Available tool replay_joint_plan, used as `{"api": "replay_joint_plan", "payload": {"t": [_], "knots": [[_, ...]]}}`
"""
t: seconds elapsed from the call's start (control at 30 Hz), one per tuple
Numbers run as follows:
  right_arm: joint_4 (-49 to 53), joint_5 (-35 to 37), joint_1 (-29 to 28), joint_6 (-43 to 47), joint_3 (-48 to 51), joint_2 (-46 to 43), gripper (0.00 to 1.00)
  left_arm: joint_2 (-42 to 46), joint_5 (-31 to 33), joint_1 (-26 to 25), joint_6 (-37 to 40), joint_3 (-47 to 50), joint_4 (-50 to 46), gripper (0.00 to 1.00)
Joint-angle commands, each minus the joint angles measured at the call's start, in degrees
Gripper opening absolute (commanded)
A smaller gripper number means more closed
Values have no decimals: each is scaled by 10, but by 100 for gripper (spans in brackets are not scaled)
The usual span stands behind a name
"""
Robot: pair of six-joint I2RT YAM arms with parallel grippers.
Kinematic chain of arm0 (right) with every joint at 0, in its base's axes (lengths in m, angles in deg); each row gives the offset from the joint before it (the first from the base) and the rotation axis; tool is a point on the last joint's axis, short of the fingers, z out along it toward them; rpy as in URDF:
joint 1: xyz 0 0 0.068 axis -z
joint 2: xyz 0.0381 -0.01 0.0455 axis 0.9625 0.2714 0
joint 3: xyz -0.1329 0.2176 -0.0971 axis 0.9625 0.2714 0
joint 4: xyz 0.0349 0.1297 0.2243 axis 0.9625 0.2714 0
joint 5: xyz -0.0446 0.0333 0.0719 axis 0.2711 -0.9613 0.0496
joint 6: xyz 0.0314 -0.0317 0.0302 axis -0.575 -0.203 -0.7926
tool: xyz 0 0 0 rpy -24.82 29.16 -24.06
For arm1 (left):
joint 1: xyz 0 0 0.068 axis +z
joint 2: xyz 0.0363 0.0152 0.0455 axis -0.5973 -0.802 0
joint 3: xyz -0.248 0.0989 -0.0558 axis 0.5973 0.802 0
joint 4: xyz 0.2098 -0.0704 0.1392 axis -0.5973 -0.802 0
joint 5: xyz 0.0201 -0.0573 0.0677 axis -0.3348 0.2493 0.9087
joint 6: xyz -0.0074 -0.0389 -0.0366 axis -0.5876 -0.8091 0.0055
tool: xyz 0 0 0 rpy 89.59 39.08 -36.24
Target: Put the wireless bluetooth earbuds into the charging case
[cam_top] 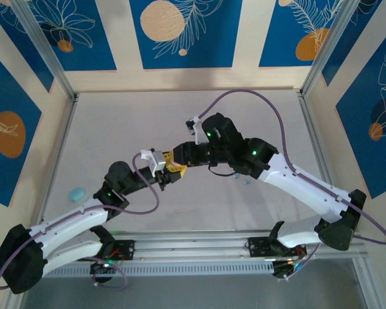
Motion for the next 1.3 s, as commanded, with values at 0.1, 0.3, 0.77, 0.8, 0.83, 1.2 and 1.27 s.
{"api": "replay_joint_plan", "payload": {"t": [0.1,0.3,0.77,0.8,0.83,1.2,1.27], "knots": [[19,14,-4,7,-16,9,26,15,-4,1,-5,-10,23,31],[15,6,-5,5,-21,8,26,15,-2,1,-4,-10,20,31],[-43,-20,1,8,17,-43,30,17,11,1,7,-10,8,31],[-49,-26,2,9,19,-46,30,16,11,1,7,-11,8,31],[-56,-31,2,11,22,-48,30,15,11,1,7,-10,8,31],[-107,54,9,26,89,-132,35,16,-37,1,22,-19,-8,31],[-81,53,36,4,87,-136,38,13,-60,1,24,-27,-19,31]]}}
